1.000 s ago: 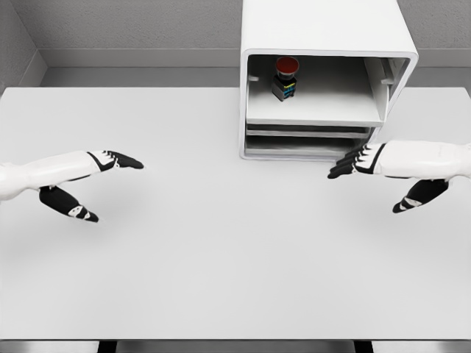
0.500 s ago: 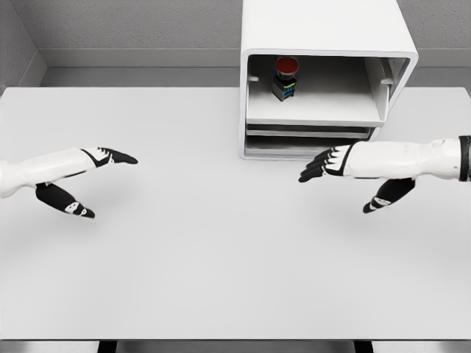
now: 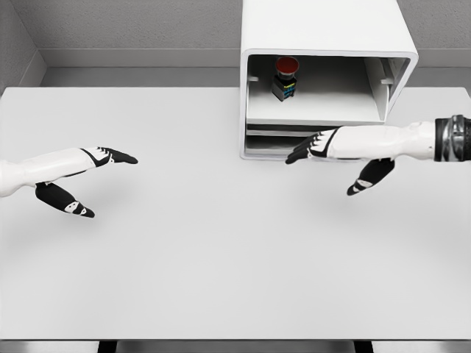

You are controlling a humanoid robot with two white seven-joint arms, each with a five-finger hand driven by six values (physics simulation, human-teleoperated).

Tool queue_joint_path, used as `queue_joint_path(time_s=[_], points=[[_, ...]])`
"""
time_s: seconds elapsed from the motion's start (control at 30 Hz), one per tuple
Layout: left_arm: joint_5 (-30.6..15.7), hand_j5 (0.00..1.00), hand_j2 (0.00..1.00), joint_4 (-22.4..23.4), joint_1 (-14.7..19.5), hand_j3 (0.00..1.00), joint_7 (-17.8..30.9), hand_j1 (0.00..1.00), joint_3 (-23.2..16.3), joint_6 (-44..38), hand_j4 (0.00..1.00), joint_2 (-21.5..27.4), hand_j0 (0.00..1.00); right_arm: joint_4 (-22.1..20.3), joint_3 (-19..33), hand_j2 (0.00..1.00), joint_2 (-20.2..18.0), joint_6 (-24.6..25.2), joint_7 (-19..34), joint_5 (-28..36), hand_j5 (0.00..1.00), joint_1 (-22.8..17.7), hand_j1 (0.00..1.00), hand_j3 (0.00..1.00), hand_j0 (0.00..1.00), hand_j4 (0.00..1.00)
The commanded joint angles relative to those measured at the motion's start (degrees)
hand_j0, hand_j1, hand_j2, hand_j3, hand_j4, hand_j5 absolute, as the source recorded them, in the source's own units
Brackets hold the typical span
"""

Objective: Slide open multi-storey tabletop storage cabinets and put open load switch and slide close multi-storey tabletop storage cabinets

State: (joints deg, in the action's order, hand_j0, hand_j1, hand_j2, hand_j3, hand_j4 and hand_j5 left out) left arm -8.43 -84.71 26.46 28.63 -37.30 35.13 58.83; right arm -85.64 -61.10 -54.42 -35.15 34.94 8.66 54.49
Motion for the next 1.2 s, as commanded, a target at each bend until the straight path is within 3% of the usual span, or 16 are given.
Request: queue_joint_path(time_s=[0.0,0.33,0.97,1.03,1.17], points=[[-0.45,1.00,1.00,-0.02,0.00,1.00,0.02,1.00,0.04,-0.13,1.00,-0.03,1.00,1.18,0.01,1.00,0.80,0.15,0.06,0.40,1.00,0.00,1.00,1.00,1.00,1.00],[-0.45,1.00,1.00,0.07,0.00,1.00,0.19,1.00,0.04,-0.13,1.00,-0.21,1.00,7.15,-0.60,1.00,5.11,0.15,0.06,0.40,1.00,0.88,1.00,1.00,1.00,1.00],[-0.36,1.00,1.00,0.07,0.00,1.00,0.19,1.00,0.04,-0.13,1.00,-0.29,1.00,15.77,-0.87,1.00,9.06,0.15,0.06,0.40,1.00,3.25,1.00,1.00,1.00,1.00],[-0.36,1.00,1.00,0.07,0.00,1.00,0.19,1.00,0.04,-0.13,1.00,-0.29,1.00,13.23,-0.95,1.00,8.80,0.15,0.06,0.31,1.00,3.25,1.00,1.00,1.00,1.00],[-0.36,1.00,1.00,0.07,0.00,1.00,0.19,1.00,0.04,-0.13,1.00,-0.29,1.00,2.06,-0.95,1.00,3.53,0.15,0.06,0.22,1.00,3.43,1.00,1.00,1.00,1.00]])
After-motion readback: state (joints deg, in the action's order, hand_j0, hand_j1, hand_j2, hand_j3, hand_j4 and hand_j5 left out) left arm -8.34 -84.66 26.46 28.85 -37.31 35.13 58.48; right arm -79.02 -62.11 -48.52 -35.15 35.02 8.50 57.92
